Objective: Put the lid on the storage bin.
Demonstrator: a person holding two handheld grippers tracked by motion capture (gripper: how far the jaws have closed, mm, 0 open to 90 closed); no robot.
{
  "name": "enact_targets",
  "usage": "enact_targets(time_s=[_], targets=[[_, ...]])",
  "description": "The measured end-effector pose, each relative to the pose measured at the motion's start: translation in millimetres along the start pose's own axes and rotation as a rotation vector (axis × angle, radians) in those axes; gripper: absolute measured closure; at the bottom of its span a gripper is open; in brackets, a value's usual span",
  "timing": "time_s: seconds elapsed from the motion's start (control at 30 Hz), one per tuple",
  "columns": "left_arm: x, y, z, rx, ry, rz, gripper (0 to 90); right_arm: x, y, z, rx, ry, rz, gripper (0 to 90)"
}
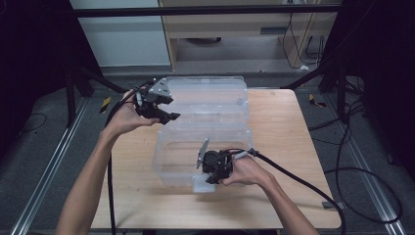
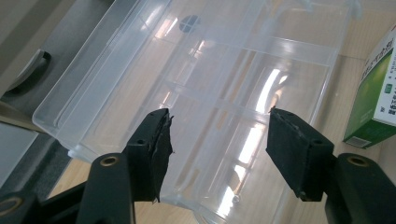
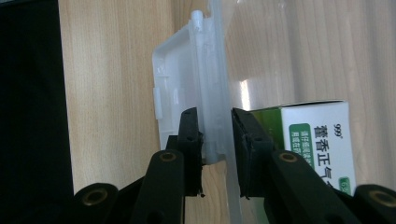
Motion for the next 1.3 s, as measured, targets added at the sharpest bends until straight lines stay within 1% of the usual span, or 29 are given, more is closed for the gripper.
enact_targets(time_s=[0.07,0.2,0.33,0.4,0.5,0.6,0.77,0.8,0.87,0.97,1.07,1.13,1.17,1.2,1.23,1.3], targets=[[1.5,3.3,2.0,-0.009,0.015,0.004,39.2,0.1,0.1,0.0,0.001,-0.002,-0.001,74.4],[4.4,8.7,4.9,-0.028,0.029,0.006,39.2,0.2,0.1,0.2,0.002,-0.001,-0.001,74.5],[8.1,11.5,4.1,-0.042,0.061,0.009,39.2,0.3,0.2,-0.2,0.005,-0.004,0.000,74.5],[9.4,14.0,3.0,-0.043,0.067,0.008,39.2,0.3,0.2,-0.1,0.006,-0.004,0.000,74.5],[10.8,17.9,3.1,-0.054,0.088,0.018,39.6,0.3,0.1,-0.2,0.004,-0.007,0.003,74.5],[12.7,22.5,2.8,-0.060,0.095,0.024,40.2,0.3,0.1,-0.2,0.005,-0.008,0.003,74.5],[15.2,28.1,3.0,-0.069,0.130,0.044,41.2,0.3,0.2,-0.1,0.007,-0.005,0.000,74.5],[15.2,28.1,3.0,-0.069,0.130,0.044,41.5,0.3,0.2,-0.1,0.008,-0.006,0.000,74.5],[16.4,30.8,2.9,-0.070,0.149,0.058,41.8,0.3,0.2,-0.2,0.008,-0.007,0.001,74.5],[18.3,33.0,2.4,-0.067,0.166,0.069,41.9,0.4,0.2,-0.3,0.009,-0.009,0.000,74.5],[19.1,33.9,0.9,-0.067,0.175,0.070,42.0,0.4,0.1,-0.4,0.009,-0.009,0.002,74.5],[19.6,36.1,-0.9,-0.059,0.189,0.071,42.2,0.4,0.1,-0.6,0.009,-0.013,0.002,74.5],[19.2,36.6,-1.6,-0.056,0.195,0.079,42.3,0.4,0.1,-0.5,0.009,-0.013,0.003,74.5],[18.3,37.0,-1.7,-0.054,0.211,0.098,42.4,0.4,0.1,-0.4,0.008,-0.010,0.003,74.5],[18.4,38.8,-2.7,-0.048,0.209,0.090,42.4,0.4,0.1,-0.5,0.009,-0.013,0.003,74.5],[17.8,40.3,-4.0,-0.043,0.225,0.105,42.5,0.4,0.1,-0.4,0.008,-0.010,0.003,74.5]])
Point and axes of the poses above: each handheld gripper's, and its own axes: y roughly forward along the jaws, x roughly out of its top, z roughly to its left, the point moved 8 cm from there along y, roughly forward along the jaws, and after that the axes turned 15 degrees about x, right-handed, at the moved point
